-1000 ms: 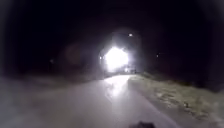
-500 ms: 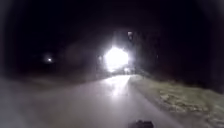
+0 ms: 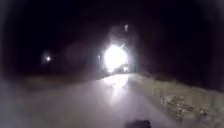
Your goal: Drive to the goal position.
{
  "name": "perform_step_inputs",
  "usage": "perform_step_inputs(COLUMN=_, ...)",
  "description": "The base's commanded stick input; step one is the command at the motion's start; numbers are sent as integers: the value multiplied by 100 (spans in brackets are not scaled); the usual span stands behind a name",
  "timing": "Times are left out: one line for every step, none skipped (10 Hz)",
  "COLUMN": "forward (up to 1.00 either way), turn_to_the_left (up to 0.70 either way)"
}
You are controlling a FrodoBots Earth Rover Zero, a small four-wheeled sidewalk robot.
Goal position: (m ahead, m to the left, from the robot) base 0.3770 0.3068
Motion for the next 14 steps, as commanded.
perform_step_inputs(forward=70, turn_to_the_left=0)
perform_step_inputs(forward=70, turn_to_the_left=0)
perform_step_inputs(forward=70, turn_to_the_left=0)
perform_step_inputs(forward=70, turn_to_the_left=0)
perform_step_inputs(forward=70, turn_to_the_left=0)
perform_step_inputs(forward=70, turn_to_the_left=0)
perform_step_inputs(forward=70, turn_to_the_left=0)
perform_step_inputs(forward=70, turn_to_the_left=0)
perform_step_inputs(forward=63, turn_to_the_left=0)
perform_step_inputs(forward=52, turn_to_the_left=0)
perform_step_inputs(forward=41, turn_to_the_left=0)
perform_step_inputs(forward=30, turn_to_the_left=0)
perform_step_inputs(forward=19, turn_to_the_left=0)
perform_step_inputs(forward=8, turn_to_the_left=0)
